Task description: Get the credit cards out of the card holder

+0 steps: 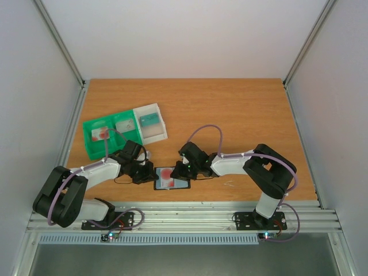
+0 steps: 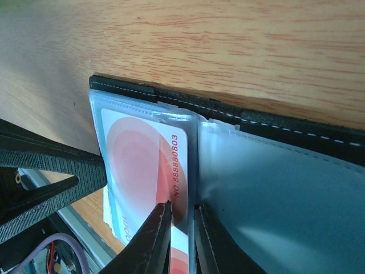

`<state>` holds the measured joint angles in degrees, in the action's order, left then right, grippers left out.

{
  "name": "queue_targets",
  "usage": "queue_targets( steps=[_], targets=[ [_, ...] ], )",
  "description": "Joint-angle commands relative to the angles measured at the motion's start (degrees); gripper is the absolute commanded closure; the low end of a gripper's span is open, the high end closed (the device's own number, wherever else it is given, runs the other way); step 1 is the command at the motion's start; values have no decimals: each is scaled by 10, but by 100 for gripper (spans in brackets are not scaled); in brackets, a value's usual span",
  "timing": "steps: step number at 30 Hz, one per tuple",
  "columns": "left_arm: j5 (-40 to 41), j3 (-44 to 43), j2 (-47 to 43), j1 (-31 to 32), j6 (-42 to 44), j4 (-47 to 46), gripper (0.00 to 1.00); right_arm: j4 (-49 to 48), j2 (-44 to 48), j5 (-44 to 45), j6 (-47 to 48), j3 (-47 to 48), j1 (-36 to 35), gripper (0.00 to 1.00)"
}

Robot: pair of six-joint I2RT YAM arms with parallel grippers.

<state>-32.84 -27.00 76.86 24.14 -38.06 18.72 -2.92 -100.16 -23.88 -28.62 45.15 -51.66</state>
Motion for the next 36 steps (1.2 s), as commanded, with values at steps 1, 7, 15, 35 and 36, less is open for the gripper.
queue_targets(
  steps=[1,7,15,35,36],
  targets=[
    [39,13,17,3,9,10,99,-18,-8,-2,-3,1,1,89],
    [39,13,17,3,8,11,99,-28,13,2,0,-13,2,99],
    [30,13,18,3,4,3,99,-23,47,13,-5,-38,13,99],
    [-1,-24,-105,3,-39,53,61,59,184,38,-18,-59,23,99],
    [-7,-26,-118,3,-45,53,57,60,191,37,-20,-59,23,99]
  ],
)
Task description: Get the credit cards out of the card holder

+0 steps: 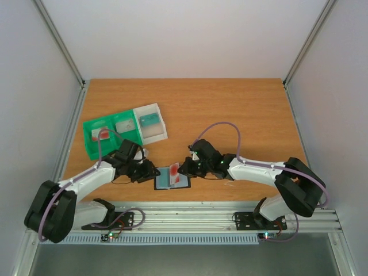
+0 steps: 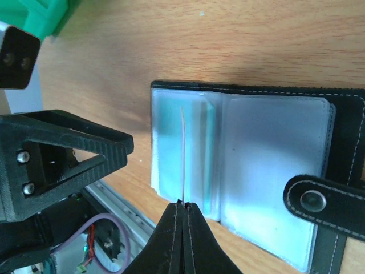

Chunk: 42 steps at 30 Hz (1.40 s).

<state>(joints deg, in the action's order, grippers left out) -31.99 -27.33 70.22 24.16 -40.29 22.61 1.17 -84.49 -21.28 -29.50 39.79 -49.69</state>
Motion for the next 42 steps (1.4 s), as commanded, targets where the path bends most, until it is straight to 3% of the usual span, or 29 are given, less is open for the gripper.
queue_targets(
  steps=[1,6,9,17,22,27,36,42],
  targets=[
    [-19,-24,-65,3,-29,14,54,19,43,9,-14,-6,3,99],
    [-58,-26,-124,3,-75,-21,38,-6,81,-9,-42,-15,3,99],
    [-77,-19,-161,3,-115,-58,33,-24,105,-13,-58,-20,3,99],
    [-85,-9,-219,3,-157,-91,32,-108,161,-31,-95,-46,3,99],
    [-118,16,-226,3,-207,-191,34,-170,170,-49,-121,-59,2,99],
    [-129,27,-230,3,-241,-248,50,-215,165,-58,-137,-70,2,99],
    [-146,46,-227,3,-264,-309,98,-238,151,-67,-138,-81,0,99],
    [-161,44,-236,3,-262,-318,100,-177,176,-66,-85,-76,0,91]
  ],
)
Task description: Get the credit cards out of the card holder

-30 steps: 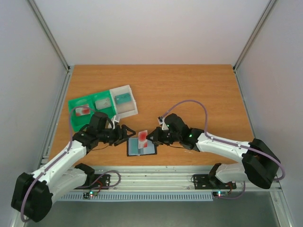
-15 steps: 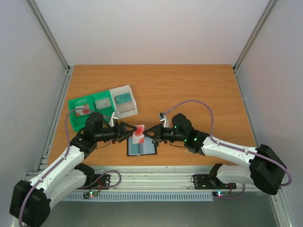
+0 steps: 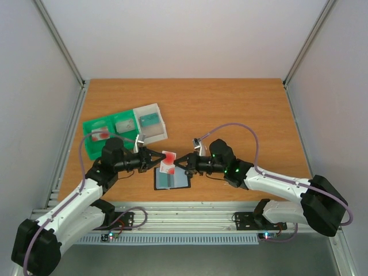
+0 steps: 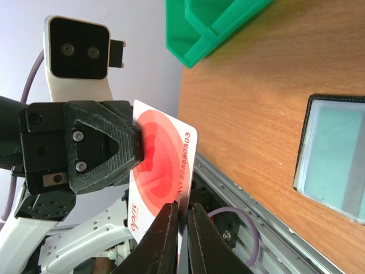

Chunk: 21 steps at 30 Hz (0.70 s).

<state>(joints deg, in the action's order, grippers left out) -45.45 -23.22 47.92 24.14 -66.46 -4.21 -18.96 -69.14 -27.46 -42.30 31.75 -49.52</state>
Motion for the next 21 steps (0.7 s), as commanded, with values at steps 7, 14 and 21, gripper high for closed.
queue_targets(
  steps=[7,14,21],
  targets=[
    [-58,-68,-3,3,120,119,100,251,98,12,206,71,-1,73],
    [-124,-135,19,4,254,242,100,490,111,18,395,218,0,69],
    [-169,-158,5,15,297,283,99,589,66,-46,488,304,0,67]
  ],
)
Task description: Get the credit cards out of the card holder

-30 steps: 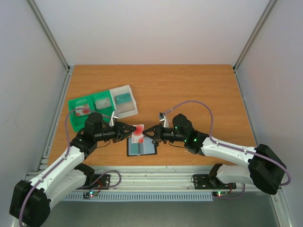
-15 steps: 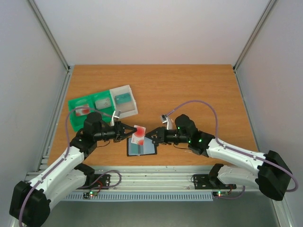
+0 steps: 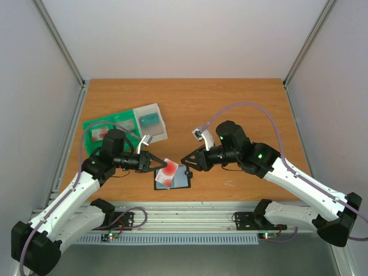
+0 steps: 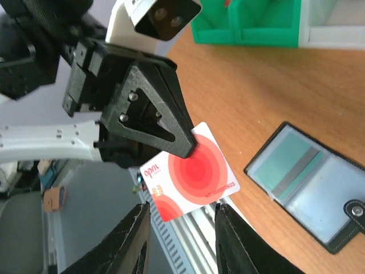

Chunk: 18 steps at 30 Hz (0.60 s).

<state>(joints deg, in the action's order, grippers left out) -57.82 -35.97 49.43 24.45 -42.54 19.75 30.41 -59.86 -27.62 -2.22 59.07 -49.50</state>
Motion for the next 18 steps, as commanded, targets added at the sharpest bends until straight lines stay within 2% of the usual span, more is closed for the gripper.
queue_targets(
  steps=[1,9,13,18],
  targets=[
    [-46,-36,-11,18,66,56,99,97,-35,-59,91,36,0,67],
    [-21,-58,8,112,98,63,100,61,-87,-148,82,40,0,68],
    [-14,-59,14,130,99,54,99,49,-89,-168,81,32,0,72],
    [-21,-61,13,133,95,38,100,38,-95,-208,77,19,0,72]
  ],
)
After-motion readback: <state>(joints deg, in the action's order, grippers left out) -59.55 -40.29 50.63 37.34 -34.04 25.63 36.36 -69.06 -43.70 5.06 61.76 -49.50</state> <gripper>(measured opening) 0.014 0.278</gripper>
